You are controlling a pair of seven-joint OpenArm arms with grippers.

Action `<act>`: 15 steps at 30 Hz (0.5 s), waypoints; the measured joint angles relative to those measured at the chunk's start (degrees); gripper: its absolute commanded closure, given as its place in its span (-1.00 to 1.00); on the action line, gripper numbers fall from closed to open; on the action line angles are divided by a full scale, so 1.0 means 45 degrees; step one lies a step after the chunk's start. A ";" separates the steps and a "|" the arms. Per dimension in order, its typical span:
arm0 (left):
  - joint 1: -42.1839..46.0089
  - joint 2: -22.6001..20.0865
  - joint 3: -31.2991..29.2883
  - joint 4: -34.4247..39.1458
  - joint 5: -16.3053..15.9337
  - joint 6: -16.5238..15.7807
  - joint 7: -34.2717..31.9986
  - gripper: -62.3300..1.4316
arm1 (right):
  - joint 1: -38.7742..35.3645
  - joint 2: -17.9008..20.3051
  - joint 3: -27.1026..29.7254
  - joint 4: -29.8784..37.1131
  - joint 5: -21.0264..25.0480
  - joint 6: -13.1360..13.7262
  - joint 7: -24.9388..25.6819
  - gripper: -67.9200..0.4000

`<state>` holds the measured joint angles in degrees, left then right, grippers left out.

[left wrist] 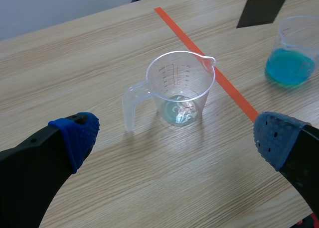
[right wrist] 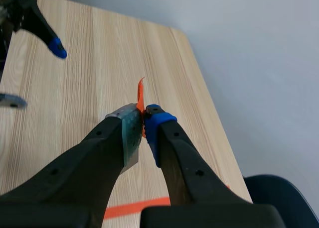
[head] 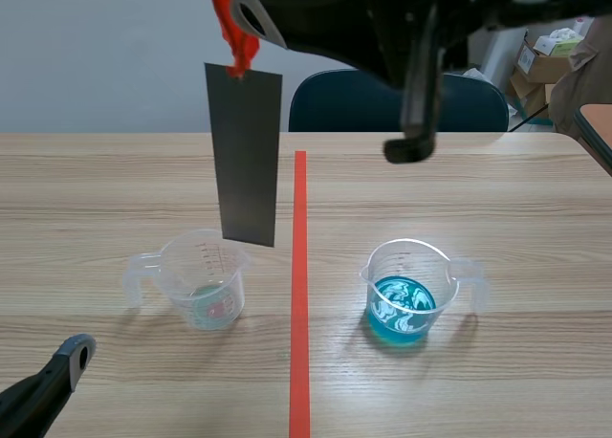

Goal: Do the redox reaction experiment

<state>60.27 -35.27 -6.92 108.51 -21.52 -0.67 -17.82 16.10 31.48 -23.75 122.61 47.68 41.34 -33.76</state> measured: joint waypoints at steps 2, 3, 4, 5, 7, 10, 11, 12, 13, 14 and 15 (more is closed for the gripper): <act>0.0000 0.0000 0.0000 0.0000 0.0000 0.0005 0.0000 -1.00 | 0.0413 -0.0461 -0.0369 -0.0204 -0.0019 -0.0024 -0.0325 0.96; 0.0000 0.0000 0.0000 0.0000 0.0000 0.0000 0.0000 -1.00 | 0.0593 -0.0680 -0.0544 -0.0350 -0.0024 -0.0097 -0.0423 0.96; 0.0000 0.0000 0.0000 0.0000 0.0000 0.0000 0.0000 -1.00 | 0.0763 -0.0903 -0.0704 -0.0500 -0.0029 -0.0141 -0.0534 0.96; 0.0000 0.0000 0.0000 0.0000 0.0000 0.0000 0.0000 -1.00 | 0.0942 -0.1132 -0.0845 -0.0675 -0.0024 -0.0141 -0.0675 0.96; 0.0000 0.0000 0.0000 0.0000 0.0000 0.0000 0.0000 -1.00 | 0.1273 -0.1569 -0.1112 -0.1054 -0.0073 -0.0146 -0.0865 0.96; -0.0010 0.0000 0.0000 0.0000 0.0000 0.0000 0.0000 -1.00 | 0.1744 -0.2181 -0.1496 -0.1705 -0.0185 -0.0233 -0.0947 0.96; -0.0024 0.0000 0.0000 0.0000 0.0000 0.0005 0.0005 -1.00 | 0.1894 -0.2361 -0.1622 -0.1919 -0.0364 -0.0233 -0.0981 0.96; -0.0029 0.0000 0.0000 0.0000 0.0000 0.0005 0.0005 -1.00 | 0.2021 -0.2540 -0.1739 -0.2127 -0.0447 -0.0233 -0.1137 0.96; -0.0029 0.0000 0.0000 0.0000 0.0000 0.0000 0.0000 -1.00 | 0.2142 -0.2720 -0.1836 -0.2331 -0.0539 -0.0228 -0.1205 0.96; -0.0029 0.0000 0.0000 0.0000 0.0000 0.0000 0.0000 -1.00 | 0.2239 -0.2880 -0.1933 -0.2535 -0.0641 -0.0233 -0.1200 0.96; -0.0029 0.0000 0.0000 0.0000 0.0000 0.0005 0.0000 -1.00 | 0.2322 -0.3036 -0.2006 -0.2730 -0.0651 -0.0233 -0.1205 0.96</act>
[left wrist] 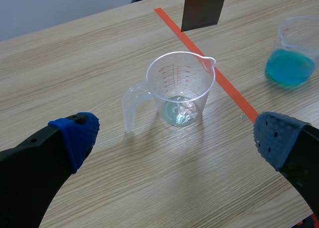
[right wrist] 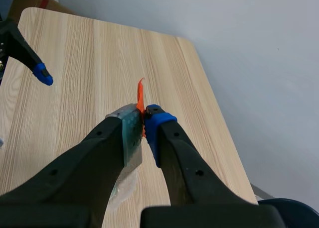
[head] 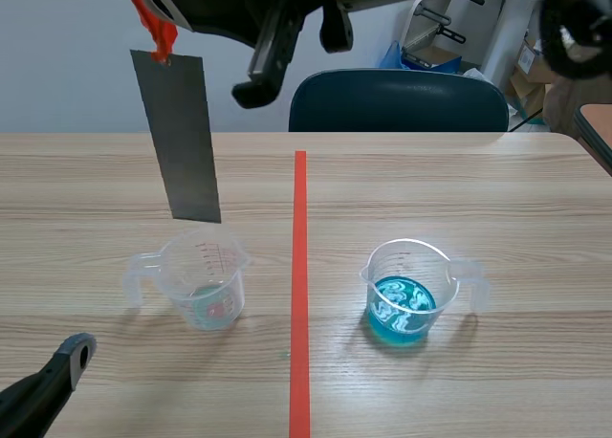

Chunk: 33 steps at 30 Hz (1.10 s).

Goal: Do the redox reaction experiment

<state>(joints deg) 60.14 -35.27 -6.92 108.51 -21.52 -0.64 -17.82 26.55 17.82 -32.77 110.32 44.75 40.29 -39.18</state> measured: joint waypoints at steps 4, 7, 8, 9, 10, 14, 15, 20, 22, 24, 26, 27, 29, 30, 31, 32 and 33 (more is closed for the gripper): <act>0.0000 0.0000 0.0000 0.0000 0.0000 0.0000 0.0000 -1.00 | 0.0316 -0.0554 -0.0335 -0.0729 0.0000 0.0000 -0.0330 0.96; 0.0000 0.0000 0.0000 0.0000 0.0000 -0.0005 0.0000 -1.00 | 0.0335 -0.0923 -0.0384 -0.1127 -0.0180 0.0000 -0.0325 0.96; 0.0000 0.0000 0.0000 0.0000 0.0000 -0.0005 0.0000 -1.00 | 0.0335 -0.1025 -0.0389 -0.1219 -0.0379 0.0000 -0.0330 0.96; 0.0000 0.0000 0.0000 0.0000 0.0000 -0.0005 0.0000 -1.00 | 0.0335 -0.1127 -0.0389 -0.1307 -0.0471 -0.0005 -0.0374 0.96; 0.0000 0.0000 0.0000 0.0000 0.0000 -0.0005 0.0000 -1.00 | 0.0335 -0.1205 -0.0389 -0.1370 -0.0529 0.0000 -0.0418 0.96; 0.0000 0.0000 0.0000 0.0000 0.0000 -0.0005 0.0000 -1.00 | 0.0335 -0.1350 -0.0418 -0.1389 -0.0563 0.0000 -0.0495 0.96; 0.0000 0.0000 0.0000 0.0000 0.0000 -0.0005 0.0000 -1.00 | 0.0335 -0.1345 -0.0476 -0.1389 -0.0568 0.0000 -0.0500 0.96; 0.0000 0.0000 0.0000 0.0000 0.0000 -0.0005 0.0000 -1.00 | 0.0330 -0.1345 -0.0899 -0.1389 -0.0568 0.0000 -0.0505 0.96; 0.0000 0.0000 0.0000 0.0000 0.0000 -0.0005 0.0000 -1.00 | 0.0330 -0.1345 -0.0933 -0.1389 -0.0563 0.0000 -0.0505 0.96; 0.0000 0.0000 0.0000 0.0000 0.0000 -0.0005 0.0000 -1.00 | 0.0330 -0.1345 -0.0928 -0.1389 -0.0563 0.0000 -0.0505 0.96; 0.0000 0.0000 0.0000 0.0000 0.0000 -0.0005 0.0000 -1.00 | 0.0330 -0.1345 -0.0928 -0.1389 -0.0563 0.0000 -0.0505 0.96; 0.0000 0.0000 0.0000 0.0000 0.0000 0.0000 0.0000 -1.00 | 0.0330 -0.1345 -0.0928 -0.1389 -0.0563 0.0000 -0.0505 0.96; 0.0000 0.0000 0.0000 0.0000 0.0000 -0.0005 0.0000 -1.00 | 0.0330 -0.1345 -0.0928 -0.1389 -0.0563 0.0000 -0.0505 0.96; 0.0000 0.0000 0.0000 0.0000 0.0000 -0.0005 0.0000 -1.00 | 0.0330 -0.1345 -0.0928 -0.1389 -0.0563 0.0000 -0.0505 0.96; 0.0000 0.0000 0.0000 0.0000 0.0000 0.0000 0.0000 -1.00 | 0.0330 -0.1345 -0.0928 -0.1389 -0.0563 0.0000 -0.0505 0.96; 0.0000 0.0000 0.0000 0.0000 0.0000 0.0000 0.0000 -1.00 | 0.0330 -0.1345 -0.0928 -0.1389 -0.0563 0.0000 -0.0505 0.96; 0.0000 0.0000 0.0000 0.0000 0.0000 0.0000 0.0000 -1.00 | 0.0330 -0.1345 -0.0928 -0.1389 -0.0563 0.0000 -0.0505 0.96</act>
